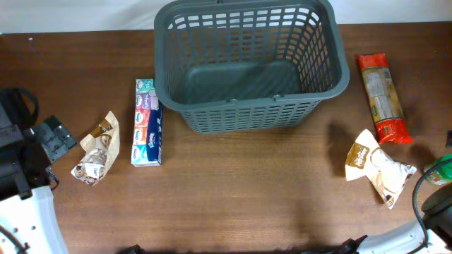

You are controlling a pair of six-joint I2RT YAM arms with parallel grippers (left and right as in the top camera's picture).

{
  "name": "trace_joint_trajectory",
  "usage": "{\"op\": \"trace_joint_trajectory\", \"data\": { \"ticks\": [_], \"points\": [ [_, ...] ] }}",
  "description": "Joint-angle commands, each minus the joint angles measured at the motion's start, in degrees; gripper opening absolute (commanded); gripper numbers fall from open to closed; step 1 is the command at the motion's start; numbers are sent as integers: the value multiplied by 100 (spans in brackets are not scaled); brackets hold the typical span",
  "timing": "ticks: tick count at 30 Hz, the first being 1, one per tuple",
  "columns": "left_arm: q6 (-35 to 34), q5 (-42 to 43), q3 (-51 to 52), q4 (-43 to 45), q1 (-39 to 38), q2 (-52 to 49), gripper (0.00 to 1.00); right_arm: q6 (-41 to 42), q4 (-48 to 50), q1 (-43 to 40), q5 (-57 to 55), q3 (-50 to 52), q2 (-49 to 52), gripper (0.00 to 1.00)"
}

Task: Pack container
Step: 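Move the right gripper over the green-lidded jar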

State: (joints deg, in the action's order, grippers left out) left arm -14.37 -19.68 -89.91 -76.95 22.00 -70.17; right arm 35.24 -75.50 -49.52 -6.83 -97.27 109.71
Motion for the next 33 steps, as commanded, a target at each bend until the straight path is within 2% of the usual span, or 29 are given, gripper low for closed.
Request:
{"op": "trace_joint_trajectory", "data": {
  "ticks": [1,4,19,33],
  "points": [
    [11,46,-90,13,35,76,99,-136,103,-74,-87,48,39,99],
    [9,46,-90,15,35,76,99,-439,229,-76,42,52,39,99],
    [11,46,-90,15,35,76,99,-621,372,-81,17,74,503,99],
    [11,46,-90,15,35,76,99,-955,603,-103,17,256,522,99]
  ]
}}
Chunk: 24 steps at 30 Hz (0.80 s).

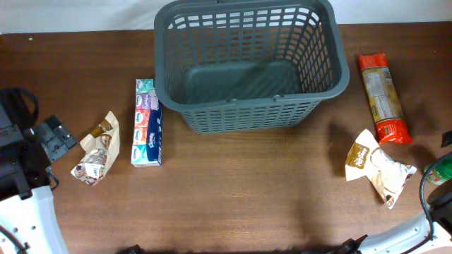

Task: Pack container
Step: 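Move the right gripper over the green-lidded jar, then lower the right gripper and grasp the green-lidded jar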

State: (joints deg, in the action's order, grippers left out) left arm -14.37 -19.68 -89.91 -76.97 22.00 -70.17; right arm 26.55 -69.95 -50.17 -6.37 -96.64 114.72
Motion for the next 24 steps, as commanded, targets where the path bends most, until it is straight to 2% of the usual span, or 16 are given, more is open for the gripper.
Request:
{"op": "trace_joint_trajectory", "data": {
  "ticks": [1,15,24],
  "points": [
    [11,46,-90,17,35,76,99,-85,109,-48,-26,256,22,99],
    [11,48,-90,15,35,76,99,-232,487,-83,22,575,22,99],
    [11,46,-90,15,35,76,99,-232,487,-404,302,575,192,99]
  ]
}}
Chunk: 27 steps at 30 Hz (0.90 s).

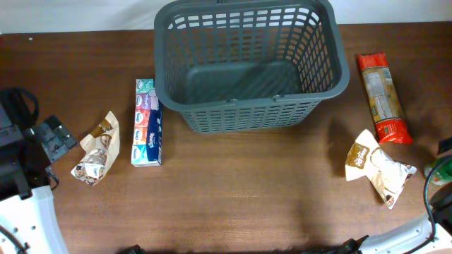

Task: Pack container
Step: 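Lower the right gripper and grasp the green-lidded jar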

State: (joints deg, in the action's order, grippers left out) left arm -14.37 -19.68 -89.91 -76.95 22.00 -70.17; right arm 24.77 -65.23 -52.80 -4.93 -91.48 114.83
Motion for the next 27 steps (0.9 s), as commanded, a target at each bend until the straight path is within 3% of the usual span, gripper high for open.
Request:
{"op": "trace_joint_trajectory", "data": {
  "ticks": [1,27],
  "points": [
    [11,46,-90,13,35,76,99,-57,17,-173,186,59,227,99],
    [11,46,-90,13,35,76,99,-208,188,-153,409,63,754,98]
  ]
}}
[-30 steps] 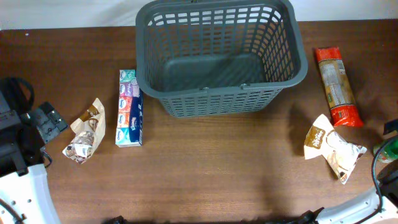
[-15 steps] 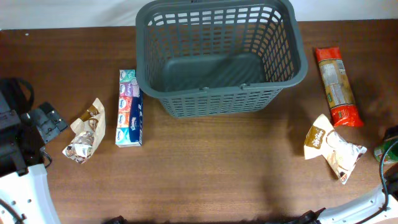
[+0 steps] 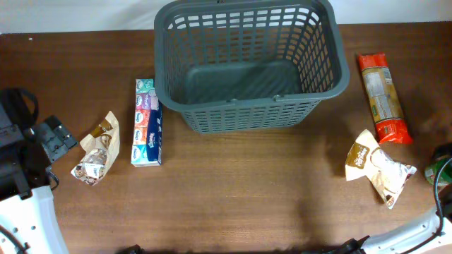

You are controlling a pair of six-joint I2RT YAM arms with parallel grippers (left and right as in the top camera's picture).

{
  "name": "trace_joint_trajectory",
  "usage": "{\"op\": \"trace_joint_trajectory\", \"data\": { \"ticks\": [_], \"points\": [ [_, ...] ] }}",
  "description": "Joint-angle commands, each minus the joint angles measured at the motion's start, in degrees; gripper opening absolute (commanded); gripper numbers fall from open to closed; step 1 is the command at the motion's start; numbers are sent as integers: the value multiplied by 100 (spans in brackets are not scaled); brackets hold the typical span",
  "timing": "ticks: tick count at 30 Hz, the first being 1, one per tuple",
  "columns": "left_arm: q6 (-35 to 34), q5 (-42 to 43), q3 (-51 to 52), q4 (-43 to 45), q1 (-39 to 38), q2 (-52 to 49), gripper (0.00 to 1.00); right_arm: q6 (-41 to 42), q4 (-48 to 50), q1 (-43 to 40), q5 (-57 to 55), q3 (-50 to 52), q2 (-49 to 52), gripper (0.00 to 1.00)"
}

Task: Pack container
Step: 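Lower the right gripper and grasp the green-lidded jar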

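An empty grey plastic basket (image 3: 251, 67) stands at the back centre of the table. A pack of tissues (image 3: 147, 132) lies just left of it, and a crumpled snack bag (image 3: 95, 156) lies further left. Right of the basket lie a long red pasta packet (image 3: 381, 99) and a white and brown snack bag (image 3: 378, 171). My left gripper (image 3: 56, 137) rests at the left edge, beside the crumpled bag and holding nothing; its jaw state is unclear. Of my right arm (image 3: 441, 169), only a dark and green part shows at the right edge; its gripper is out of view.
The brown wooden table (image 3: 233, 197) runs to a white wall behind the basket. White arm links and cables lie along the bottom left and bottom right corners.
The visible part of my right arm has shifted slightly right, toward the frame edge. The left arm, the basket and all the packets are where they were.
At every earlier moment the basket was empty and the packets lay around it, with my left arm still at the left edge. Only my right arm's visible part has crept right moment by moment, showing less now.
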State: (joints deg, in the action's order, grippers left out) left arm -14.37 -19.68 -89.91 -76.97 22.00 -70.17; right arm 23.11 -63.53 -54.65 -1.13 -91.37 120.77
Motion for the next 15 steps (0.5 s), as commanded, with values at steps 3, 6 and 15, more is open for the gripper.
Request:
{"op": "trace_joint_trajectory", "data": {
  "ticks": [3,6,15],
  "points": [
    [11,46,-90,15,35,76,99,-44,61,33,28,52,186,99],
    [9,46,-90,15,35,76,99,-48,122,33,26,52,186,99],
    [11,46,-90,15,35,76,99,-192,291,33,4,52,186,99]
  ]
}}
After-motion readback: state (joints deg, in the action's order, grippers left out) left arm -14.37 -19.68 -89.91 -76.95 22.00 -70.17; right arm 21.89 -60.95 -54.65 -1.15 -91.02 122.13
